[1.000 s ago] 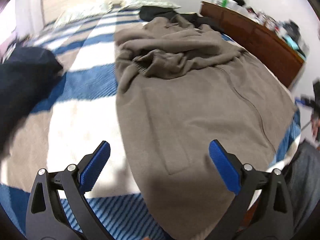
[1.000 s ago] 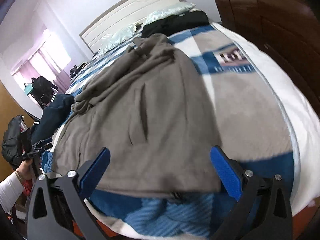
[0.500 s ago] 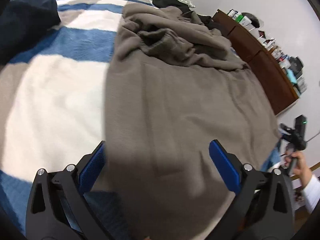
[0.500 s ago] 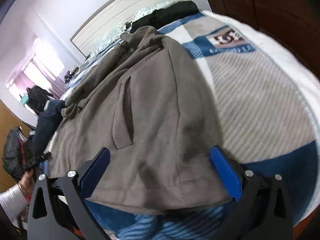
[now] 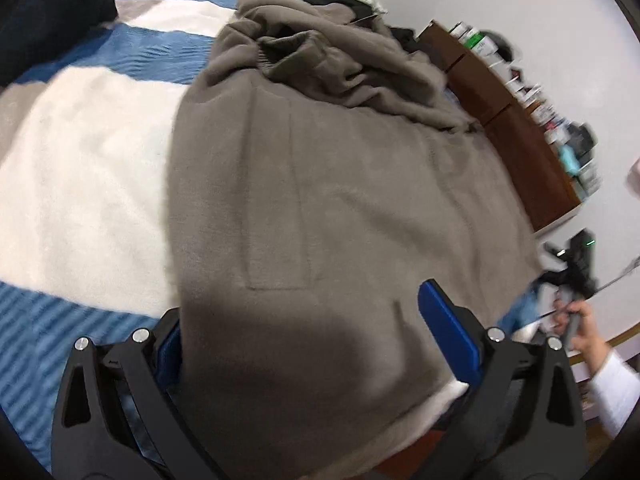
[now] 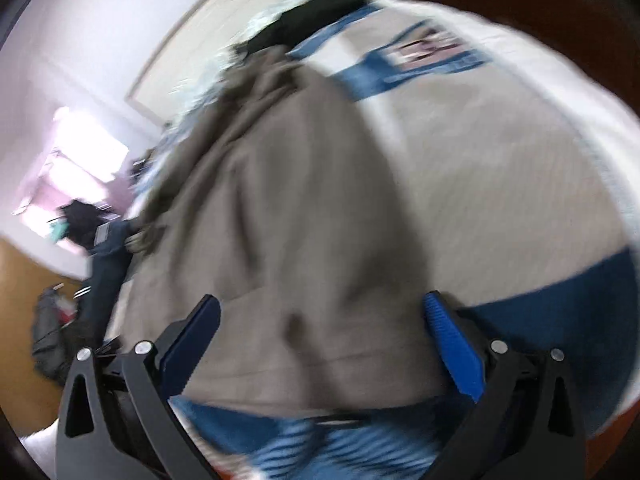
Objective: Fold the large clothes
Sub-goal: 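Reach both tools to the jacket hem and close on it, then lift the hem with both tools and fold it up toward the collar, then open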
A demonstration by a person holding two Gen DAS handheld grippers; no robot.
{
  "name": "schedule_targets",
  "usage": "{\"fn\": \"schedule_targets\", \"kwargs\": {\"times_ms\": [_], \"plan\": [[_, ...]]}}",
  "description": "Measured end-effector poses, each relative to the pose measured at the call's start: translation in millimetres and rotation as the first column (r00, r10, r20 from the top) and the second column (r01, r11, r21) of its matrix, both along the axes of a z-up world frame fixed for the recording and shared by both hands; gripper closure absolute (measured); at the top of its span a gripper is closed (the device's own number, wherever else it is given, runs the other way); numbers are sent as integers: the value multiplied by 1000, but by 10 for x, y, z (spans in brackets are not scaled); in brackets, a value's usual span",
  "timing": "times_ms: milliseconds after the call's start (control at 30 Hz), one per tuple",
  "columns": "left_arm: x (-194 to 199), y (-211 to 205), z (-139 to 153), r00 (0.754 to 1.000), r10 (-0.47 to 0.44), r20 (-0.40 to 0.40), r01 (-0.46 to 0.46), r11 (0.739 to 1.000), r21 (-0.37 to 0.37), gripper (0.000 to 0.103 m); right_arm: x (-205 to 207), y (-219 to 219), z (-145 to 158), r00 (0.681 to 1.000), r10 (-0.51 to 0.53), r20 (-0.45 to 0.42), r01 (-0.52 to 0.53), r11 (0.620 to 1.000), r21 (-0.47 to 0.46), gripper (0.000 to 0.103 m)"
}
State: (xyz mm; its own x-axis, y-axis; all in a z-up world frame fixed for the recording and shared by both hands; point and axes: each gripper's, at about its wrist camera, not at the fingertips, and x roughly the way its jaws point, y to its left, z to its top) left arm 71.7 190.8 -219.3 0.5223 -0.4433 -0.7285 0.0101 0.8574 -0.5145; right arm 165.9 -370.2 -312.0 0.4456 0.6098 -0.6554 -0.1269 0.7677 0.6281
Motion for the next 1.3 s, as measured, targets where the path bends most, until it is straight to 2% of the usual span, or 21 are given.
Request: {"fn": "schedule_targets", "kwargs": {"times_ms": [67,200,267,300,367,433,567,633,667,700,733,800,867,900,933,967,1000,1033,1067,1167,1300], "plan": [[-18,-22,4,1000,0,7,0,998,-58,6,0,80,-40,1000,3,-22,-3,1000,-7,4],[-31,-45,-31,1000,23,7,-22,991,-130,7,7,78,-84,995,-69,-65,74,995,70,4],[-9,-82,-25,1000,20,2,-20,991,-133,7,39,194,-74,996,-55,-68,53,998,-30,5],[21,-117,-28,1000,18,-15,-19,996,-86,12,62,283,-45,997,-51,-64,41,986,-160,11],[45,-120,-58,999,39,-36,-40,999,-28,24,81,350,21,995,-87,-55,70,966,-248,12],[33,-88,-108,997,51,-53,-51,999,-8,37,52,308,29,987,-147,-65,127,960,-249,12],[19,-33,-140,996,42,-76,-43,999,-6,52,63,397,13,992,-102,-79,84,977,-197,12],[23,44,-130,994,45,-95,-51,997,-59,75,84,443,45,994,-62,-92,56,996,-66,24],[17,68,-115,995,42,-91,-50,995,-84,79,86,481,86,995,-54,-88,50,998,-45,63],[11,78,-75,996,30,-79,-38,993,-107,85,95,500,90,995,-38,-95,36,999,-19,90],[3,65,-22,998,13,-61,-21,992,-121,87,101,539,94,994,-20,-103,22,1000,17,90],[11,13,48,999,-9,-47,2,990,-139,87,123,645,105,995,-2,-101,3,1000,8,91],[57,-28,27,996,-19,-86,4,984,-177,77,140,696,87,994,-5,-107,5,1000,4,91],[72,-42,10,994,-18,-110,-4,982,-189,63,151,691,73,994,-16,-112,17,1000,12,92],[91,-68,-18,991,-23,-133,-5,979,-205,56,139,667,65,993,-28,-116,31,999,24,92],[97,-97,-23,990,-29,-141,0,980,-201,56,82,623,67,992,-39,-118,43,998,35,92],[102,-143,-3,990,-43,-136,21,987,-159,60,50,597,62,992,-44,-118,49,998,39,93],[87,-167,18,990,-49,-133,33,992,-126,79,34,566,67,991,-52,-121,58,997,48,93],[67,-157,32,989,-45,-138,31,995,-99,88,30,531,69,991,-57,-122,64,996,57,94],[12,-78,54,991,-40,-128,23,991,-133,92,-32,472,118,992,-50,-114,62,992,109,94],[-154,45,205,998,-20,-62,9,985,-174,95,-165,453,298,997,-36,-72,46,989,142,95]]}}
